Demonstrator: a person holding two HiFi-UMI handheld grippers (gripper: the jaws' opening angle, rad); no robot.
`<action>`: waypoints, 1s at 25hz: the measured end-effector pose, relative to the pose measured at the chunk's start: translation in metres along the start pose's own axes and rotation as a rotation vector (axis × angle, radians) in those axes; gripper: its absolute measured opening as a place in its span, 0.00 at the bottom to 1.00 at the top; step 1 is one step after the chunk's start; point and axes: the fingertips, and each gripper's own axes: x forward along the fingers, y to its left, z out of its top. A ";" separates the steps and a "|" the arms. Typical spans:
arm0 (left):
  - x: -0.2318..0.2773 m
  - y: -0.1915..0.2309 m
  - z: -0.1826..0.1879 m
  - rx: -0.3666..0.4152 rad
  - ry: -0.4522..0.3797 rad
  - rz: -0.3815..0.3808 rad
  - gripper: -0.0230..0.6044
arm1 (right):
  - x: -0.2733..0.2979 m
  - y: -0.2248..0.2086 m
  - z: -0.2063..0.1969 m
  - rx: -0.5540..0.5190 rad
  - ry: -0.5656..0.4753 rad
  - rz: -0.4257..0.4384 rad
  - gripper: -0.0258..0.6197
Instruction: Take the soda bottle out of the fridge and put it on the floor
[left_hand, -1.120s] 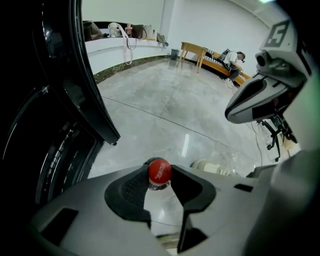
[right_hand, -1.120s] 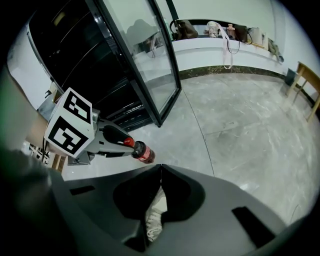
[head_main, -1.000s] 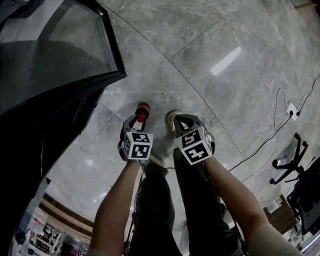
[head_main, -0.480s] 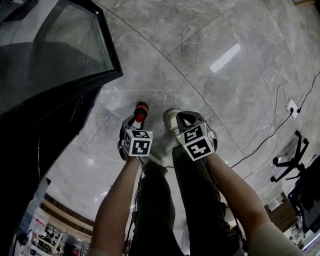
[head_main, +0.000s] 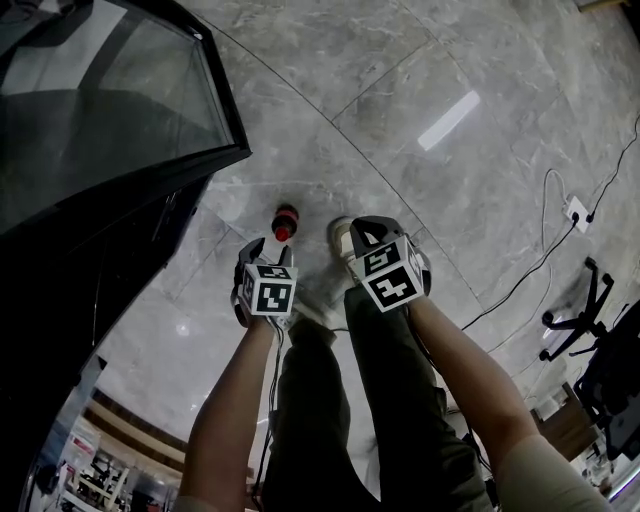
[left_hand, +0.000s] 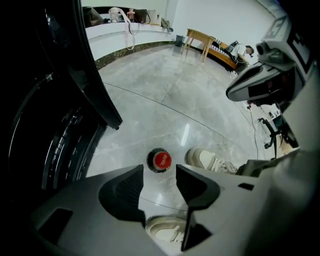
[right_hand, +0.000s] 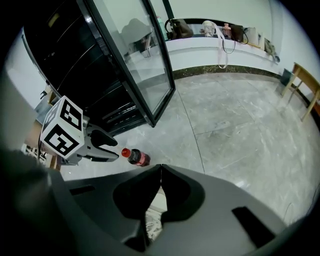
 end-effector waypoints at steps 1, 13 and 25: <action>-0.007 0.001 0.002 -0.007 -0.009 -0.003 0.36 | -0.004 0.002 0.004 0.001 0.000 0.000 0.03; -0.114 -0.003 0.001 -0.031 -0.098 -0.041 0.19 | -0.074 0.041 0.044 -0.060 -0.001 0.033 0.03; -0.257 0.002 0.014 -0.129 -0.166 -0.001 0.12 | -0.200 0.107 0.109 -0.203 -0.060 0.071 0.03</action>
